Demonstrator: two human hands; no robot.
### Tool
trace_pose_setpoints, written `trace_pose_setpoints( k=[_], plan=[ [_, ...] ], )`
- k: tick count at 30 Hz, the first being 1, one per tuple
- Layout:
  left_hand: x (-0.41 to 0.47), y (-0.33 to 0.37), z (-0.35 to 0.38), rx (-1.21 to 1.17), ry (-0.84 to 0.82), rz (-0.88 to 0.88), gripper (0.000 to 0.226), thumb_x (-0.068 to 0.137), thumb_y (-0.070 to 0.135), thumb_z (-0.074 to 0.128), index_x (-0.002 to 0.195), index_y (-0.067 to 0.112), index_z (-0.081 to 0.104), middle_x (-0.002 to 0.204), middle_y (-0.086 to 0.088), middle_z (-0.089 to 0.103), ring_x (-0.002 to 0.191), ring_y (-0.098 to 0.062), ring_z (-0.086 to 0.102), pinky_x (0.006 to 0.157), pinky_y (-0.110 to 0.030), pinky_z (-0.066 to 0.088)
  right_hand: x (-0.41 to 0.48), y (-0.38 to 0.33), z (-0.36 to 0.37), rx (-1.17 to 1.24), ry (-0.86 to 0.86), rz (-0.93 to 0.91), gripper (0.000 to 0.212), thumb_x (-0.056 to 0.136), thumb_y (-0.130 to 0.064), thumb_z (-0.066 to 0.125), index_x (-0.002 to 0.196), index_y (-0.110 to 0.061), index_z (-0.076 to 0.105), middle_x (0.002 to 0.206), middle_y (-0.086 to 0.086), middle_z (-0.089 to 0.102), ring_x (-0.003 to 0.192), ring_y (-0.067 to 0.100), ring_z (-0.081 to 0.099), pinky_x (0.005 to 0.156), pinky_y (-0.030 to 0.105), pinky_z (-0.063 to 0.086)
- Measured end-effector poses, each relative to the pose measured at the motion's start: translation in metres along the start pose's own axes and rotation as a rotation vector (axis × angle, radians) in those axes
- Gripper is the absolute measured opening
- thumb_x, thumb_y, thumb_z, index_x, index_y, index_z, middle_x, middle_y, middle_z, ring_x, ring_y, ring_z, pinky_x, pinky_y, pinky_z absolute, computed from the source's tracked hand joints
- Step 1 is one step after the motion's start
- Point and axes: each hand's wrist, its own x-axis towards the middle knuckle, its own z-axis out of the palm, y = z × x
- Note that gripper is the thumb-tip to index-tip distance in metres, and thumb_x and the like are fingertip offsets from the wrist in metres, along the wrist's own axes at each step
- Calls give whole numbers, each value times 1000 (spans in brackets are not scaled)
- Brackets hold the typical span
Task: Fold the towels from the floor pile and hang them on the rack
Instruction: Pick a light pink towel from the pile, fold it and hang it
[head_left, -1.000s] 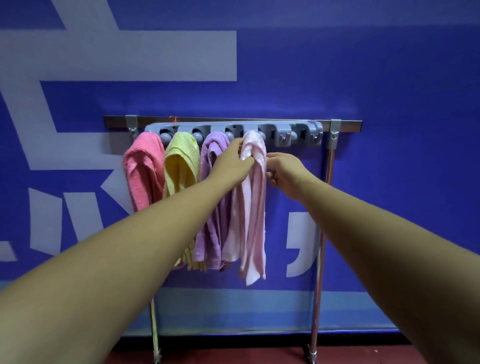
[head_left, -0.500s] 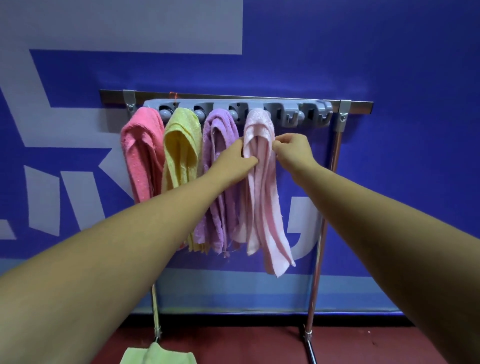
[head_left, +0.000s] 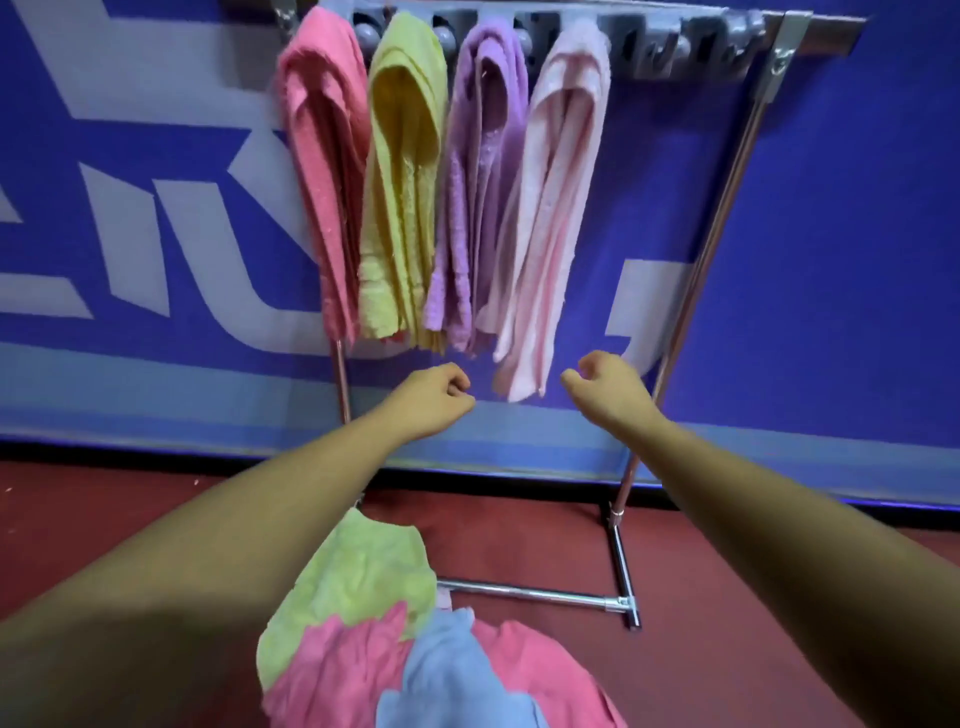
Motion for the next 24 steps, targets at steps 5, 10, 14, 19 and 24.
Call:
trace_pose_setpoints(
  k=[5, 10, 14, 19, 24],
  plan=[
    [-40, -65, 48, 132, -120, -142, 16, 87, 17, 62, 101, 13, 69, 99, -7, 72, 93, -25, 66, 82, -28, 50, -52, 32, 78, -67, -212, 73, 26, 86, -42, 54, 85, -16, 58, 89, 14, 59, 91, 33, 58, 87, 39, 47],
    [-70, -124, 85, 182, -220, -220, 9, 84, 15, 58, 79, 20, 64, 84, -1, 67, 87, -23, 64, 72, -26, 46, -102, 58, 151, -127, -373, 89, 37, 82, -49, 49, 89, -13, 57, 95, 13, 66, 103, 37, 64, 93, 47, 50],
    [-95, -172, 125, 203, -306, -247, 20, 84, 12, 53, 67, 23, 53, 82, -3, 66, 87, -24, 63, 69, -24, 40, -141, 82, 207, -164, -528, 114, 40, 79, -45, 45, 94, -13, 62, 98, 11, 70, 100, 36, 64, 90, 43, 50],
    [-111, -231, 177, 252, -419, -317, 20, 94, 17, 50, 89, 11, 68, 104, -10, 70, 103, -25, 63, 78, -22, 41, -168, 121, 258, -285, -642, 175, 24, 91, -35, 52, 101, -15, 60, 108, 7, 65, 109, 31, 60, 92, 39, 41],
    [-114, -264, 225, 286, -563, -430, 36, 97, 18, 51, 66, 29, 38, 96, 3, 60, 89, -18, 57, 63, -23, 39, -190, 149, 307, -348, -746, 233, 35, 93, -39, 52, 118, -14, 56, 122, 7, 59, 119, 30, 55, 98, 43, 39]
  ],
)
